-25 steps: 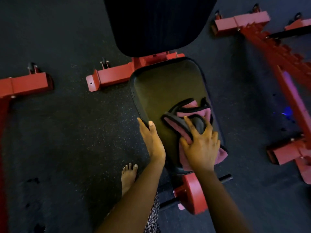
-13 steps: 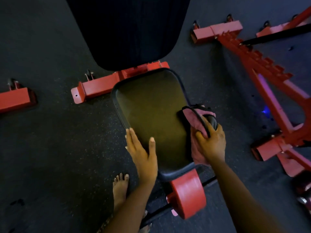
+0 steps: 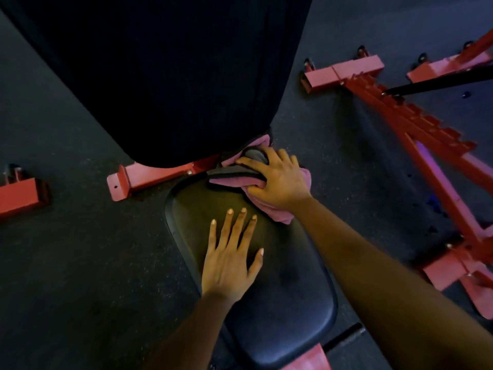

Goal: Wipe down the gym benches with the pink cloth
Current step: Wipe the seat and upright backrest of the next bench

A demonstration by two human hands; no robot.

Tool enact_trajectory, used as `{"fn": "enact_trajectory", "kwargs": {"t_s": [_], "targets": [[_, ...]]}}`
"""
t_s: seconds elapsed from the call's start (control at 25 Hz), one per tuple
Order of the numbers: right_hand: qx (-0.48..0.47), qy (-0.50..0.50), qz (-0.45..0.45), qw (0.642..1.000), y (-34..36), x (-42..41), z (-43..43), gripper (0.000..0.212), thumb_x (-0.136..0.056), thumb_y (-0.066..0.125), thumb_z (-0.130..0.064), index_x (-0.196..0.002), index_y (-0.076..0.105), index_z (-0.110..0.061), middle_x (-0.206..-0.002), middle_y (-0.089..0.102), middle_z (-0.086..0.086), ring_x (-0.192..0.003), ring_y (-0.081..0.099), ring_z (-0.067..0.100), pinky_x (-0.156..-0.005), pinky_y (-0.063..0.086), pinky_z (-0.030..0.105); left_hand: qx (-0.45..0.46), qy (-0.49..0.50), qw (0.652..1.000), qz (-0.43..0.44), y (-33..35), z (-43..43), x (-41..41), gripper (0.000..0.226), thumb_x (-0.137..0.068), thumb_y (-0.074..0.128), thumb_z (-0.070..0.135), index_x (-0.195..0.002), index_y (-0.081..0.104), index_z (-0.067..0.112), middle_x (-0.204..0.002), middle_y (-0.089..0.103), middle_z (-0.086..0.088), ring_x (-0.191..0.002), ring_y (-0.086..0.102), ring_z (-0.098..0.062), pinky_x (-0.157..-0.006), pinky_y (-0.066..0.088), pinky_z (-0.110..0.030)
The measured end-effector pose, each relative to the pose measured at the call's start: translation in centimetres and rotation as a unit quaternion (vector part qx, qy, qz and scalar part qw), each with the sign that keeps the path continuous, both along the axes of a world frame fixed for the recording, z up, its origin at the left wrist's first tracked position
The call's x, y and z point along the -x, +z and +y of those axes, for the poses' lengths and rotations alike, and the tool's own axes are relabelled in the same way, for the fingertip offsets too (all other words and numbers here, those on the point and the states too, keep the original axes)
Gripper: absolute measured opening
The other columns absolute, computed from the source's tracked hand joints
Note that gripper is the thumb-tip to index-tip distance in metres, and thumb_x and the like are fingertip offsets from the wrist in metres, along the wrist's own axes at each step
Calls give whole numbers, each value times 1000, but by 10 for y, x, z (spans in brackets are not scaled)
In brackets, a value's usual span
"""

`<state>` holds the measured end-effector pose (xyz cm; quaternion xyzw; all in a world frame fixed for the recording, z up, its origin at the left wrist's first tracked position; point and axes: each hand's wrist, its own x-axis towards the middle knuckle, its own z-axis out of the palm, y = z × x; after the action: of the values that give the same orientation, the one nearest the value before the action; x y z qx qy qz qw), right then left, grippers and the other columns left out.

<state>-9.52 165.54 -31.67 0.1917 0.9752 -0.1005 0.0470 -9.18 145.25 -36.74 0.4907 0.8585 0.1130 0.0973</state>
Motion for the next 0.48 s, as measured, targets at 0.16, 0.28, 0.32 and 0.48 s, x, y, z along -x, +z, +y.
{"fn": "enact_trajectory", "kwargs": {"t_s": [0.16,0.28,0.32,0.48], "targets": [[76,-60,20,995,-11,-6,27,68,-72,42,-62,-135,47,-35,-135,46,11,-118,45,32,-97,41,46,22,2,1000,18,1,1,3,63,-88,35,49,-144,31,20,-150,33,-7,-141,24,-28,-113,15,-51],[170,-177,60,968,-16,-17,44,66,-77,48,-56,-135,47,-27,-128,53,14,-114,52,32,-95,44,40,27,2,1000,15,3,1,1,63,-89,34,49,-145,28,20,-152,30,-7,-142,20,-27,-113,13,-50],[221,-230,64,946,-17,-22,46,61,-83,54,-49,-137,45,-24,-129,54,14,-115,53,32,-96,43,39,27,3,999,18,3,1,2,63,-89,33,48,-145,28,20,-152,29,-7,-142,19,-27,-113,12,-49],[367,-346,32,863,-22,-42,39,80,-78,63,-57,-144,29,-27,-139,48,11,-124,47,31,-105,39,45,21,5,999,27,1,3,2,63,-88,34,47,-145,28,20,-152,28,-6,-142,17,-26,-115,10,-49]]}}
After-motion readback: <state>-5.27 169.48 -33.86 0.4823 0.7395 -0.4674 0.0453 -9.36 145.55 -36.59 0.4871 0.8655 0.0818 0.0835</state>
